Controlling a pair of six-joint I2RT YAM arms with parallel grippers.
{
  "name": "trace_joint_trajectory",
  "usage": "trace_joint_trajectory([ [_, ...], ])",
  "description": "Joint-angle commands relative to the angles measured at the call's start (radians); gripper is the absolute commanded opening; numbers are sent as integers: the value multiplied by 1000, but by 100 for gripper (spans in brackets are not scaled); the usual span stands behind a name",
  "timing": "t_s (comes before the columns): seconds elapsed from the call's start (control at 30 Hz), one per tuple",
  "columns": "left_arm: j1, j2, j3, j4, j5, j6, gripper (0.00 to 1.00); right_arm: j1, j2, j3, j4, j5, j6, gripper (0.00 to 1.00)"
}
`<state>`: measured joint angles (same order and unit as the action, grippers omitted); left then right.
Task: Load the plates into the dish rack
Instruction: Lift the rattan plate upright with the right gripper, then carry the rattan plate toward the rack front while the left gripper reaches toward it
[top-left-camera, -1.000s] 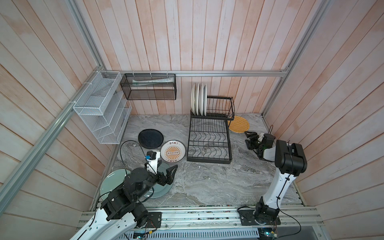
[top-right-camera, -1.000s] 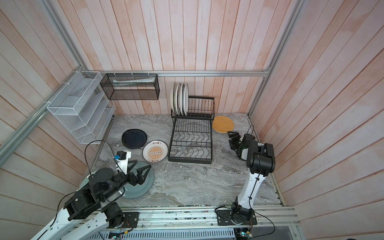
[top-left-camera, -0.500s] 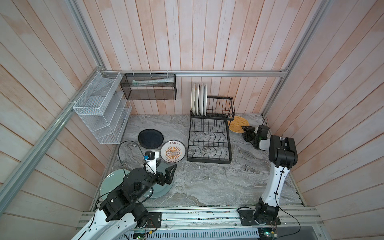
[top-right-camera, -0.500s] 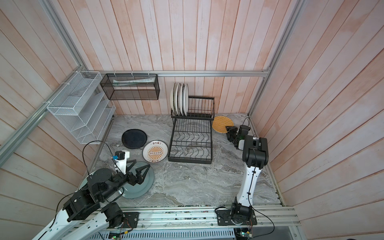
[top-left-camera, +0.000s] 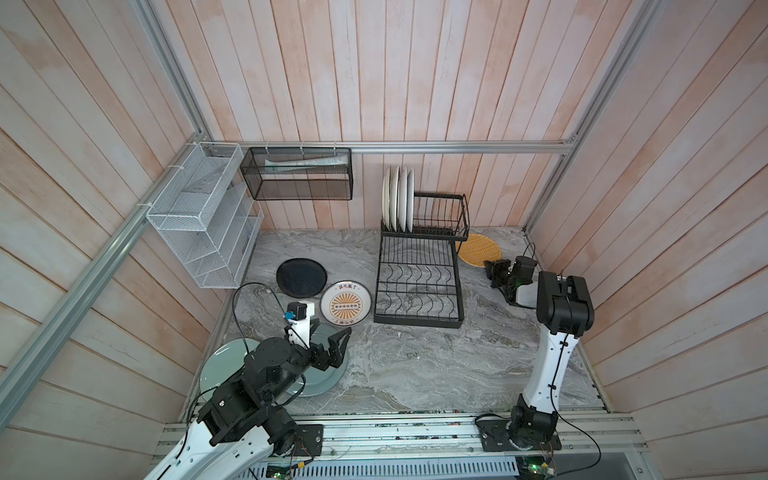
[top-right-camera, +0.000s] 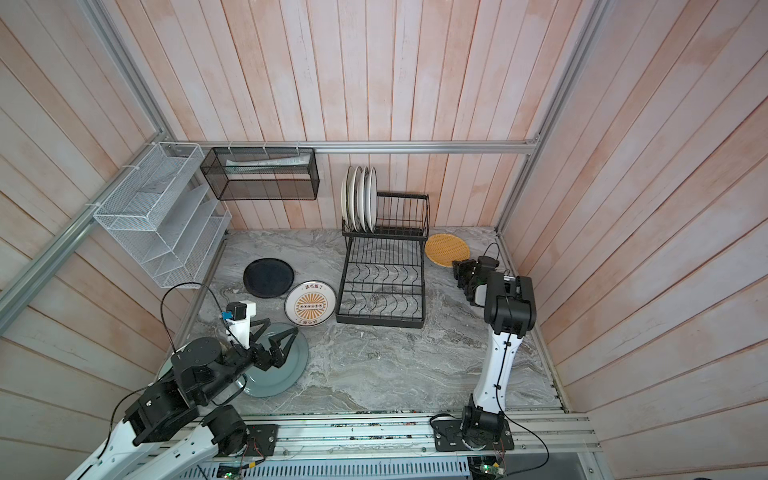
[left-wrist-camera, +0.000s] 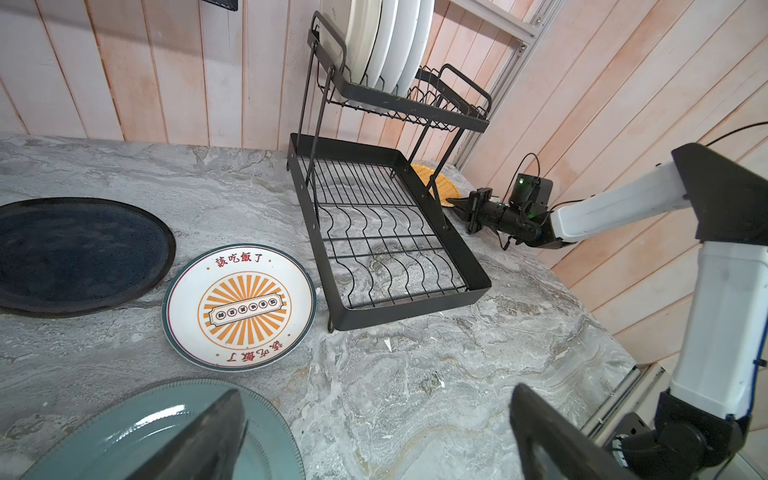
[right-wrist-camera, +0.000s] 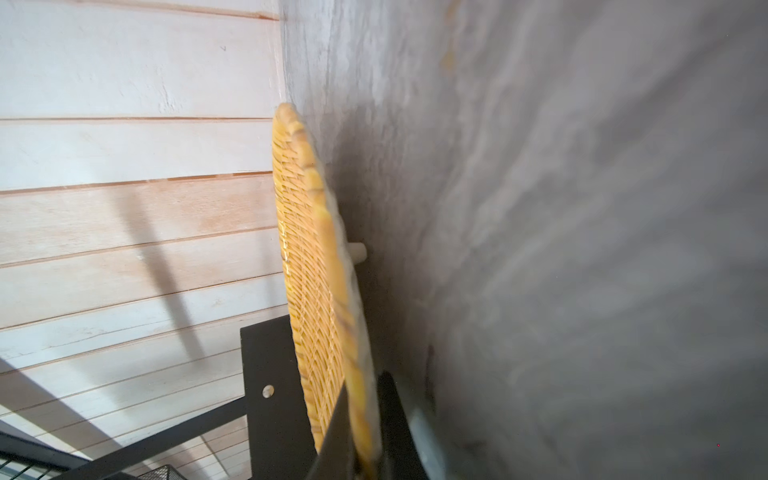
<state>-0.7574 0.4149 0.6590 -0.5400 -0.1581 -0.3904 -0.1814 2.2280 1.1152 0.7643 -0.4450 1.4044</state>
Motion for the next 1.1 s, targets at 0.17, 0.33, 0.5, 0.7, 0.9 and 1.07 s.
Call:
trace_joint_trajectory([
  [0.17, 9, -17, -1, -12, -19, -12, 100, -88, -311, -150, 105, 52, 10, 0],
  [0.33, 11, -25, -2, -12, -22, -16, 100, -132, -533, -326, 134, 53, 29, 0],
  [0.5, 11, -29, -3, -11, -18, -18, 100, -162, -776, -540, 145, 1, 43, 0],
  [0.7, 10, -33, -4, -6, -5, -17, 100, -179, -1159, -782, 8, -60, 7, 0],
  [0.9, 11, -27, -7, 3, 22, -13, 100, -173, -1557, -858, -339, -150, -148, 0],
  [1.07, 16, -12, -9, 11, 52, -9, 100, -42, -1649, -890, -432, -222, -212, 0],
])
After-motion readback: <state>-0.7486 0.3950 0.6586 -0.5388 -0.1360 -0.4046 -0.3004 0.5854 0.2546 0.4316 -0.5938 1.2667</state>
